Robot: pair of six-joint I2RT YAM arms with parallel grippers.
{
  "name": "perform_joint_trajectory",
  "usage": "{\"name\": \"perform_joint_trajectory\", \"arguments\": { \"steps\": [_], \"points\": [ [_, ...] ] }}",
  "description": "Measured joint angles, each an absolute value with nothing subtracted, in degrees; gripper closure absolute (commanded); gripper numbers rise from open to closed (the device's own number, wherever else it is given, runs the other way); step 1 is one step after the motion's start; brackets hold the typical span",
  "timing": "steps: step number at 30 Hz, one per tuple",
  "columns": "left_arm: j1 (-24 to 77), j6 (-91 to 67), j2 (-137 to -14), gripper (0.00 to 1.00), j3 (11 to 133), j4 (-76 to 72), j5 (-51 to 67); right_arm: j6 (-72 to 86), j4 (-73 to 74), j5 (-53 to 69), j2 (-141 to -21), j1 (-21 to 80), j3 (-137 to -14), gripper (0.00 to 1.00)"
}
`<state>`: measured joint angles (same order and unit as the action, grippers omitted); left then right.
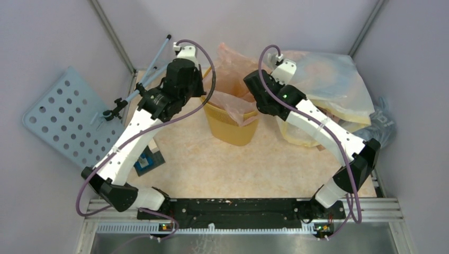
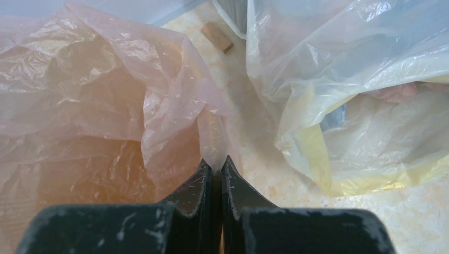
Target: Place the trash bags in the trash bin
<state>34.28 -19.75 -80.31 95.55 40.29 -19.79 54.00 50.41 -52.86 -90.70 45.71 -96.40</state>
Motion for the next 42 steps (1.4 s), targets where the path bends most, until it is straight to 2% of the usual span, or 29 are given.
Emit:
{"name": "perform_joint_trajectory", "arguments": {
  "steps": [10, 23, 42],
  "points": [
    [26.50, -19.33, -75.44, 1.00, 87.55, 40.14, -11.31, 52.18, 49.98, -52.64, -90.70, 45.69, -96.40, 1.00],
    [23.35, -20.18, -68.47, 1.00, 83.72, 38.54, 1.39, 49.67, 48.84, -51.99, -90.70, 45.52, -96.29, 1.00],
    [18.22, -23.05, -62.08, 1.00, 68.10, 33.01, 7.11, 48.49, 48.01, -51.55, -90.87, 45.19, -96.27, 1.00]
  ]
}}
